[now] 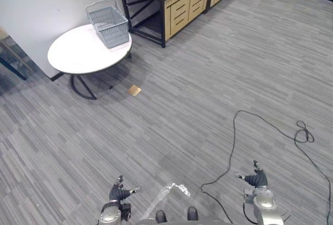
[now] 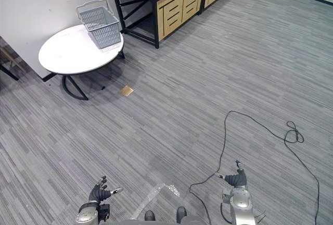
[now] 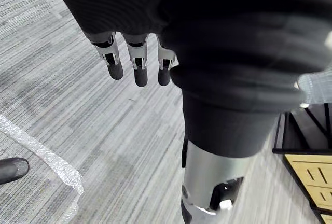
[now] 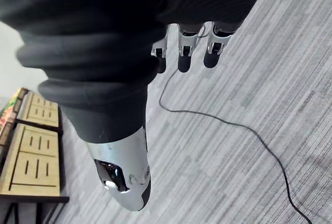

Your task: Pick vegetable in the basket

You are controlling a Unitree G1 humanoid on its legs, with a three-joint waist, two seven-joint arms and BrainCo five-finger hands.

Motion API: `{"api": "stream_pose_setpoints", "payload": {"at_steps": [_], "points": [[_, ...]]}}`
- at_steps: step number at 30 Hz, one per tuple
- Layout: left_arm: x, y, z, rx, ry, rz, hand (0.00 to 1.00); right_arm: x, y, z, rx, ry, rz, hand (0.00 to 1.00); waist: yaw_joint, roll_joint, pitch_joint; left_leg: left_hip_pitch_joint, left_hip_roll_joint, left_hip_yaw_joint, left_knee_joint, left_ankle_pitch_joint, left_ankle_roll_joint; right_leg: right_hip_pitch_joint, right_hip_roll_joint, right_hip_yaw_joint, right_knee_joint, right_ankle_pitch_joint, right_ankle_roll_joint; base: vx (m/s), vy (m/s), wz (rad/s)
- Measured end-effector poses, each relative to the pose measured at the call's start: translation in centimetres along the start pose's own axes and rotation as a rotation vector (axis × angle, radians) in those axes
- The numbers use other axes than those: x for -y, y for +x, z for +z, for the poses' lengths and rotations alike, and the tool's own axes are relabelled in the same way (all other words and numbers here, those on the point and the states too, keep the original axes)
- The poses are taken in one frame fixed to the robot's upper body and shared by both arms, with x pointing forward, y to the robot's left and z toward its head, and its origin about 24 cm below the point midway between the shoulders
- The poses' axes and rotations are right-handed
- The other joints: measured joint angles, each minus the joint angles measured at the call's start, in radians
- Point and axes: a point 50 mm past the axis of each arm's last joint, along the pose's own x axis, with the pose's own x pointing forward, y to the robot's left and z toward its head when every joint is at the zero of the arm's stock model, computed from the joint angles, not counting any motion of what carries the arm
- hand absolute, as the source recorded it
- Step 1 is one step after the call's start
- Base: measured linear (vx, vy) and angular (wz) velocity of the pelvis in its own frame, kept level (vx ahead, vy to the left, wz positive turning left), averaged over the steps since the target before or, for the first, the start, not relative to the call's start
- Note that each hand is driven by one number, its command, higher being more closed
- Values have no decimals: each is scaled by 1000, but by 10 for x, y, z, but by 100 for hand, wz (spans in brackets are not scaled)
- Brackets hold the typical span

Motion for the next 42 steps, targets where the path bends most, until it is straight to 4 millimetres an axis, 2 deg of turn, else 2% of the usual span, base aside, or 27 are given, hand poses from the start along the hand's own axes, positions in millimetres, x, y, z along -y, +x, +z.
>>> {"api": "stream_pose_setpoints", "payload": {"at_steps": [8,11,12,14,15,17,19,21,22,23,24,25,26,27,28,29,30,31,32,33,35,36,37,39,40,41,42], "points": [[-2,-1,4,17,-19,13,0,-1,3,12,41,11,-3,0,4,-1,1,-59,2,-19,42,-21,2,-36,-5,-31,18,-22,12,33,-9,11],[-10,-1,12,57,-58,56,0,-4,7,20,62,14,0,0,16,-1,3,-110,12,-2,128,-81,6,-73,-4,-18,59,-50,17,84,13,-17],[-12,-1,16,70,-75,68,0,-4,8,22,65,14,-7,0,23,2,5,-125,15,6,162,-108,12,-96,-6,-11,107,-81,24,71,36,-13],[-18,-2,24,107,-100,92,0,1,8,19,50,1,-26,0,25,-3,10,-142,4,10,238,-186,35,-166,-34,-12,299,-204,47,108,59,1],[-19,-2,25,112,-98,100,0,2,8,17,39,-5,-27,0,25,-5,11,-141,-2,12,250,-207,37,-182,-43,-13,352,-229,51,132,89,-7],[-23,-3,24,112,-91,113,0,2,8,14,19,-9,-28,0,23,1,19,-113,-11,6,276,-258,56,-319,-84,-56,694,-238,57,170,125,-4],[-29,-3,25,115,-76,131,0,2,5,10,2,-10,-24,0,12,-3,42,-43,-16,-10,275,-298,63,-412,-91,-73,867,-289,48,436,102,12],[-34,-2,26,118,-74,148,0,3,6,12,14,-11,-28,0,2,-1,46,2,-15,-25,257,-315,57,-466,-90,-95,855,-311,43,507,46,24],[-34,0,32,132,-83,148,0,5,6,16,29,-13,-33,0,-7,10,52,41,-4,-50,230,-321,59,-514,-76,-108,809,-310,41,568,-28,60],[-29,4,41,155,-103,137,0,11,8,19,42,-27,-44,0,-26,37,68,83,30,-77,192,-321,57,-567,-36,-126,731,-294,18,590,-44,68],[-25,7,46,166,-113,129,0,15,10,20,48,-36,-50,0,-29,42,74,104,50,-88,185,-321,57,-584,-23,-128,666,-263,0,610,-51,72],[-22,10,54,187,-118,123,0,20,10,22,59,-47,-59,0,-30,51,89,129,59,-114,185,-309,28,-607,12,-119,502,-155,-5,517,-41,51],[-23,10,54,184,-116,126,0,21,8,23,66,-48,-62,0,-30,46,87,138,62,-119,187,-309,-8,-611,26,-107,411,-77,-15,717,-84,64],[-25,10,51,174,-115,132,0,25,4,23,81,-52,-69,0,-42,37,82,175,61,-138,218,-329,-50,-609,38,-70,348,102,-72,793,-108,47],[-17,12,48,156,-134,121,0,28,7,29,100,-59,-73,0,-49,83,97,187,94,-138,277,-315,-84,-615,52,-99,453,91,-103,933,-133,54],[-15,12,50,160,-139,114,0,22,7,37,126,-44,-62,0,-57,73,103,144,94,-123,384,-250,-151,-604,28,-102,501,22,-115,755,-114,41],[-8,12,51,161,-158,99,0,20,6,42,152,-41,-55,0,-55,66,107,87,83,-115,541,-129,-136,-564,11,-98,515,-26,-115,883,-179,45],[1,10,47,150,-183,83,0,16,4,50,188,-39,-42,0,-47,66,118,13,117,-101,764,-11,-136,-461,1,-100,486,-69,-114,596,-138,39],[3,9,46,147,-189,76,0,14,3,52,197,-31,-36,0,-45,69,124,-22,151,-78,876,-18,-136,-402,4,-105,463,-79,-114,830,-180,45],[9,7,44,143,-205,67,0,8,-2,61,245,3,-29,0,-24,64,132,-127,248,12,1094,-57,-75,-243,9,-124,388,-96,-123,495,-101,34],[11,6,45,148,-214,62,0,6,-5,68,280,20,-30,0,1,50,139,-204,290,71,1146,-86,-56,-154,6,-124,321,-108,-119,572,-100,19],[12,5,46,154,-219,61,0,6,-6,74,304,29,-32,0,7,47,140,-269,312,114,1146,-105,-43,-97,3,-124,273,-123,-107,610,-45,24],[12,3,42,143,-219,63,0,7,-6,79,323,35,-37,0,12,50,140,-364,326,163,1057,-134,-31,-27,-2,-136,211,-139,-96,495,-3,22],[12,1,37,130,-206,59,0,7,-4,77,312,32,-37,0,23,40,143,-410,287,197,840,-136,-27,25,-21,-133,171,-155,-81,485,45,7],[12,1,34,120,-200,58,0,7,-3,74,298,24,-37,0,31,37,143,-430,243,187,636,-122,-38,60,-36,-130,150,-173,-64,596,124,-9],[11,-2,27,99,-197,63,0,7,-1,69,274,5,-32,0,33,39,142,-433,204,157,408,-77,-81,97,-46,-126,129,-195,-43,612,158,-13],[10,-3,24,89,-195,66,0,7,0,68,269,-2,-30,0,34,44,140,-433,198,146,315,-50,-92,117,-46,-123,119,-207,-30,560,215,-20]]}}
